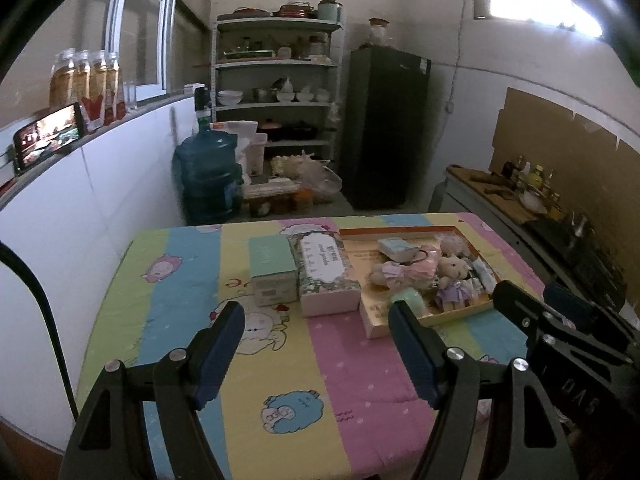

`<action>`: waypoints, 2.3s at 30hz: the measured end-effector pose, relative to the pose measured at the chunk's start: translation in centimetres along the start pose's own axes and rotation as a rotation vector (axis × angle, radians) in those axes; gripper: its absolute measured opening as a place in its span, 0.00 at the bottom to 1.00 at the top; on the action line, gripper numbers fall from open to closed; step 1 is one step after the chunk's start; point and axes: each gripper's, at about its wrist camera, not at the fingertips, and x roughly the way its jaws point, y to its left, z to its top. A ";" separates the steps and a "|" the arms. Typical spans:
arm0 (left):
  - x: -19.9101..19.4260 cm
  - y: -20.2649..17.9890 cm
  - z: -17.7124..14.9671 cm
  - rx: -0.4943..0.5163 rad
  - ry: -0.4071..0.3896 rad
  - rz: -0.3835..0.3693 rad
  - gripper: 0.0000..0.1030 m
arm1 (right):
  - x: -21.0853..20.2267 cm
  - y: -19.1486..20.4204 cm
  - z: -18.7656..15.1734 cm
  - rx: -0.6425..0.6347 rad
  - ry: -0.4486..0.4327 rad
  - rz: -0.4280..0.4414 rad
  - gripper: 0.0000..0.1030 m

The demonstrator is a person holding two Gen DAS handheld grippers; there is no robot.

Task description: Organize soft objects

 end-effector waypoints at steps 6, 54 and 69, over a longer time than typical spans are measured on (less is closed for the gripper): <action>-0.7 0.5 0.2 -0.019 0.004 0.023 0.72 | -0.4 0.3 0.1 0.004 -0.003 0.005 0.69; 0.6 -2.5 1.3 -0.100 0.002 0.167 0.72 | 2.4 -2.8 2.7 -0.060 0.015 0.111 0.69; 0.6 -2.5 1.3 -0.100 0.002 0.166 0.72 | 2.6 -3.2 2.5 -0.061 0.017 0.110 0.69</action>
